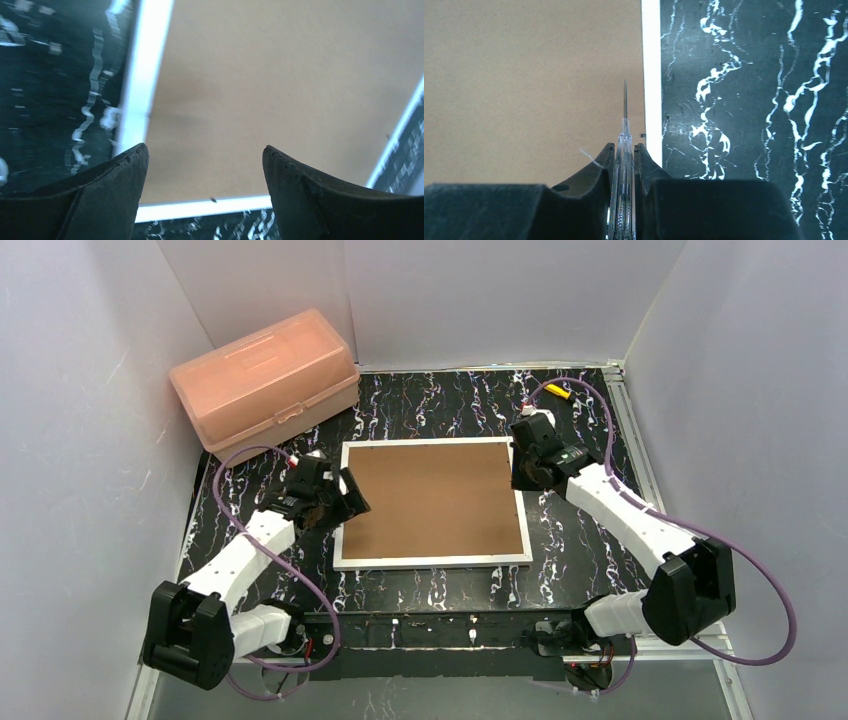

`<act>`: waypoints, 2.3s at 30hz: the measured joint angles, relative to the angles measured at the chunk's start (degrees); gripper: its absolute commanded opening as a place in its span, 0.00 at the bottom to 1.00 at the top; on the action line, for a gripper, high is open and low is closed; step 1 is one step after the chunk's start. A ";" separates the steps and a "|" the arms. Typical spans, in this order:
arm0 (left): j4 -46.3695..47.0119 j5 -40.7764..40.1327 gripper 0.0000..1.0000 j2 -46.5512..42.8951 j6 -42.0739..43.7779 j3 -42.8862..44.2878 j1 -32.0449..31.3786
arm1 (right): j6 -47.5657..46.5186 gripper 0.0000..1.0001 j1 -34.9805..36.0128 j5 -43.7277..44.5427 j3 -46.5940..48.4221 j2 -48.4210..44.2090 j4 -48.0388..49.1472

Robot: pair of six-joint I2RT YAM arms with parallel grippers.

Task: Take the photo out of the frame
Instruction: Adjust the photo frame at the center of the board, then adjust the screwdriver.

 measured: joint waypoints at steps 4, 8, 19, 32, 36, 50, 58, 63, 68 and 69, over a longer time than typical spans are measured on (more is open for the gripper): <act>-0.07 4.96 0.76 0.02 0.66 1.46 -5.09 | 0.46 0.01 0.00 -3.91 0.00 0.81 0.46; 2.91 6.16 0.71 0.48 2.03 3.69 -13.31 | 1.60 0.01 0.00 -10.03 0.02 2.86 0.72; 19.32 6.25 0.61 2.58 15.50 4.70 -24.44 | 1.29 0.05 0.02 -31.41 0.09 6.69 1.64; 24.87 16.65 0.43 6.88 37.70 5.07 -27.08 | -0.79 0.06 1.75 -45.29 2.56 9.46 2.45; 24.96 20.26 0.39 8.52 42.16 6.43 -27.39 | -1.33 0.06 2.56 -48.13 3.58 9.73 3.19; 24.74 21.38 0.00 12.02 48.35 8.74 -28.13 | -1.55 0.38 3.54 -54.71 4.44 10.51 5.60; 25.83 21.22 0.00 11.45 45.31 7.61 -28.44 | -1.42 0.54 3.52 -50.77 4.28 7.89 8.22; 28.85 19.17 0.00 8.74 37.83 3.80 -28.37 | -0.35 0.77 3.52 -48.98 1.77 1.49 15.12; 33.83 17.07 0.00 5.73 27.74 0.55 -28.09 | 3.50 0.80 3.52 -46.99 -7.52 -6.64 29.18; 34.58 16.81 0.00 5.16 26.03 0.35 -28.02 | 4.57 0.81 3.56 -46.56 -8.74 -7.23 31.56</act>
